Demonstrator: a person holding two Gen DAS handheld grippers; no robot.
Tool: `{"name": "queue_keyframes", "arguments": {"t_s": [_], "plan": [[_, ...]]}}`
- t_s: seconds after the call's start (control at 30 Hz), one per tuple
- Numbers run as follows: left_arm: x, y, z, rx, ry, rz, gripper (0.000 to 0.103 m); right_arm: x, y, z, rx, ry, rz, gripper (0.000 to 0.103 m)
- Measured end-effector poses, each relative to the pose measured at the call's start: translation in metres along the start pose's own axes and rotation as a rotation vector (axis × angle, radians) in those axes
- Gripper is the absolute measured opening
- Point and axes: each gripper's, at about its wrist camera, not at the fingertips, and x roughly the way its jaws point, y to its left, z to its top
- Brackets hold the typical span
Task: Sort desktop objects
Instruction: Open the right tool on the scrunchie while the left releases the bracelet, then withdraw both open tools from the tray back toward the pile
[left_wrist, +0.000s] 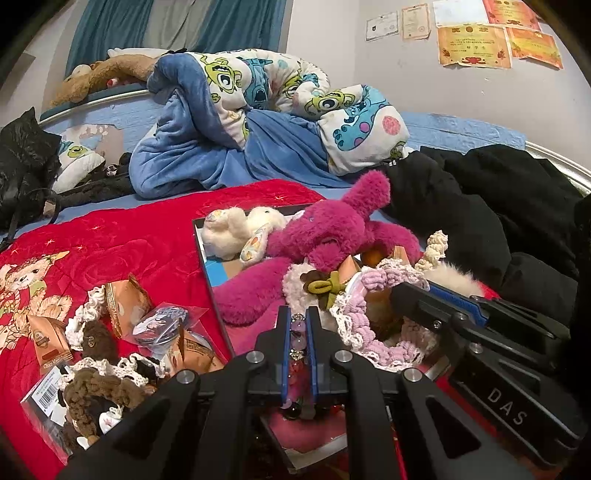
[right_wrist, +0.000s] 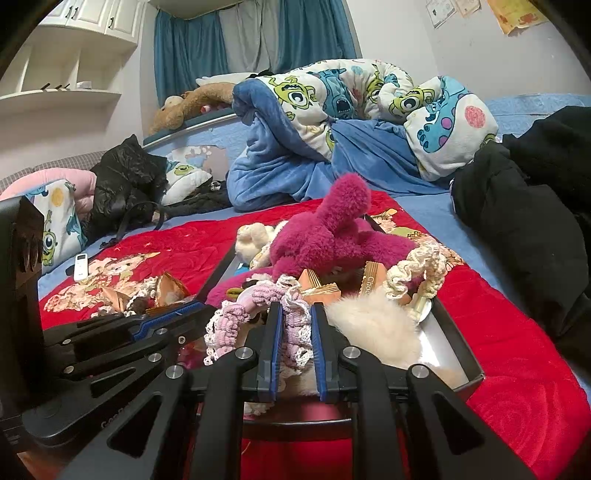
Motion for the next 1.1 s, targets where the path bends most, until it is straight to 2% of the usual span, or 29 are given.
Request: {"name": "queue_keyframes", "arguments": {"t_s": [0.23,0.3,0.33,0.37,0.4,0.43,0.47,0.5,0.57,0.6,0.63,0.67,0.9,1.1], "plan": [[-0.002,0.000,0.001,0.005,-0.008,0.025,0.008,-0.002,0.000,0.001,-0.001,-0.009,0.000,0.017],[-0.005,-0.001,0.002,0.005,-0.021,0.029,0.012,-0.004,0.000,0.001,-0.001,-0.019,0.003,0.027],[-0.007,-0.001,0.002,0.005,-0.028,0.033,0.023,-0.006,0.000,0.001,-0.001,-0.033,0.011,0.032],[-0.009,0.000,0.002,0.002,-0.036,0.043,0.033,-0.010,-0.002,0.001,0.001,-0.047,0.017,0.044],[-0.011,0.002,0.002,-0.006,-0.047,0.047,0.037,-0.013,-0.003,0.001,0.008,-0.061,0.015,0.045],[-0.014,0.004,0.002,-0.019,-0.059,0.052,0.048,-0.015,-0.005,0.001,0.017,-0.071,0.021,0.045],[-0.015,0.007,0.003,-0.032,-0.068,0.059,0.061,-0.018,-0.008,0.001,0.033,-0.082,0.028,0.051],[-0.017,0.010,0.003,-0.049,-0.075,0.068,0.069,-0.020,-0.012,0.001,0.050,-0.093,0.033,0.057],[-0.017,0.018,0.003,-0.089,-0.069,0.085,0.100,-0.024,-0.020,0.001,0.088,-0.111,0.048,0.065],[-0.015,0.022,0.003,-0.107,-0.058,0.098,0.103,-0.026,-0.024,0.001,0.110,-0.121,0.053,0.075],[-0.014,0.024,0.003,-0.117,-0.055,0.090,0.103,-0.028,-0.028,0.001,0.129,-0.130,0.052,0.083],[-0.015,0.023,0.003,-0.114,-0.059,0.088,0.103,-0.029,-0.031,0.001,0.144,-0.136,0.048,0.101],[-0.024,0.001,0.003,-0.008,-0.114,0.095,0.103,-0.032,-0.038,0.002,0.190,-0.144,0.030,0.103],[-0.025,0.003,0.003,-0.024,-0.110,0.086,0.103,-0.031,-0.041,-0.001,0.217,-0.124,0.051,0.103]]}}
